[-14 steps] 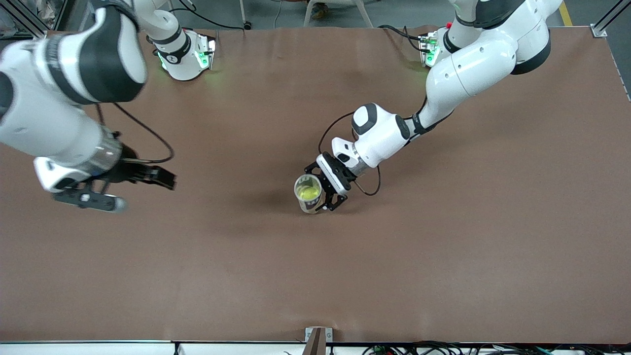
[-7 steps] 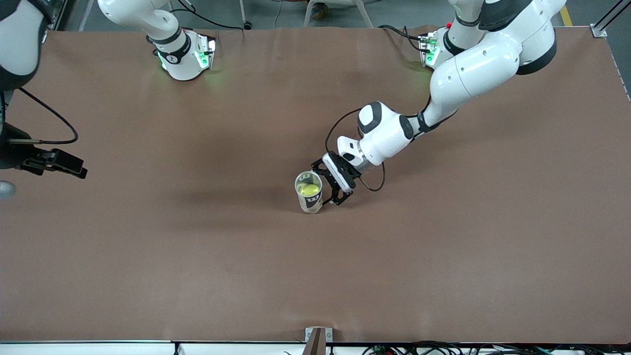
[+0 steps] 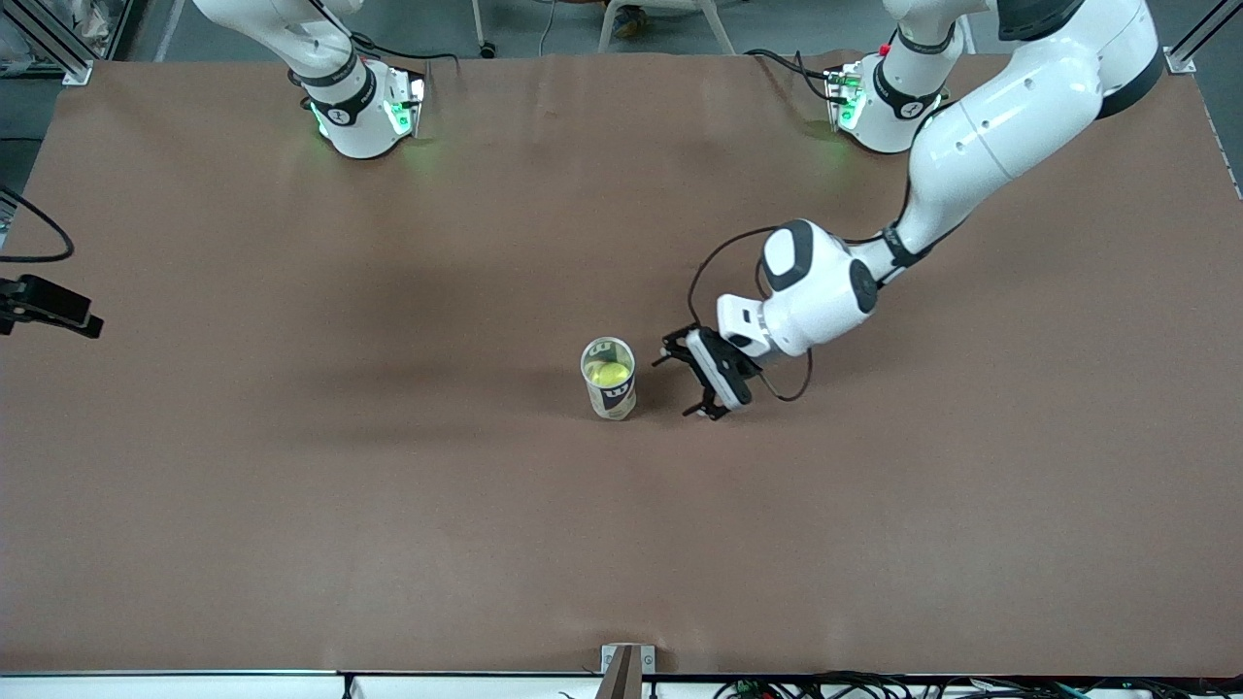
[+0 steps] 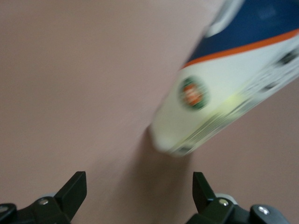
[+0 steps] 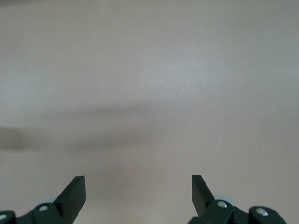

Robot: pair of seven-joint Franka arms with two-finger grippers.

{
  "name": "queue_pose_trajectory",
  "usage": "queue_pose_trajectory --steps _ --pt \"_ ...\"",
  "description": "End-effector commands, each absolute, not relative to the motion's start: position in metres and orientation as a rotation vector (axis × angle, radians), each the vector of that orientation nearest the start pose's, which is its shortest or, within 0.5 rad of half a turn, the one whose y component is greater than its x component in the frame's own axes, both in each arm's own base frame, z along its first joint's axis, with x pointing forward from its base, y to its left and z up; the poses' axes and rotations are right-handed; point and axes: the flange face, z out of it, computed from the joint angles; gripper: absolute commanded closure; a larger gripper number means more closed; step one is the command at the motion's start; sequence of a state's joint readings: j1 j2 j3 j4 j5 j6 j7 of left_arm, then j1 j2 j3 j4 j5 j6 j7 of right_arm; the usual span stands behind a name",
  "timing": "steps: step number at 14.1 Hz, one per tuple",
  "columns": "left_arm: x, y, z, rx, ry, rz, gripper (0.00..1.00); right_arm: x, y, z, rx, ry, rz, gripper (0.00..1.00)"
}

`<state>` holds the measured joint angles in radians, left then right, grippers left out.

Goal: Insert tennis ball vertically with right arm

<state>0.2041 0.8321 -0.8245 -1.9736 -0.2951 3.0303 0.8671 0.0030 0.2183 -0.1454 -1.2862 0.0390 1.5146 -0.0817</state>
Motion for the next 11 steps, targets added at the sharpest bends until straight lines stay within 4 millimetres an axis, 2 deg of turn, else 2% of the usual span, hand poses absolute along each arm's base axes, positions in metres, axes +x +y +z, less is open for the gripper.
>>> queue_pose_trajectory --steps 1,3,5,6,8,11 --pt "0.585 -0.267 0.2 2.37 -1.066 0.498 0.0 0.596 -0.073 0.647 -3.148 0.072 -0.069 0.0" --pt "0.617 -0.227 0.202 2.417 -1.054 0.43 0.0 0.587 -0.076 0.652 -3.147 0.082 -0.082 0.0" --pt "0.651 -0.182 0.214 2.46 -1.031 0.368 0.0 0.577 -0.084 0.657 -3.145 0.102 -0.125 0.0" --pt "0.67 -0.165 0.228 2.472 -1.041 0.351 0.0 0.571 -0.084 0.657 -3.144 0.105 -0.128 0.0" --pt "0.699 -0.143 0.261 2.516 -1.028 0.319 0.0 0.57 -0.079 0.656 -3.141 0.096 -0.138 0.0" --pt "0.719 -0.125 0.316 2.69 -0.95 0.173 0.0 0.573 -0.075 0.659 -3.142 0.079 -0.183 0.0"
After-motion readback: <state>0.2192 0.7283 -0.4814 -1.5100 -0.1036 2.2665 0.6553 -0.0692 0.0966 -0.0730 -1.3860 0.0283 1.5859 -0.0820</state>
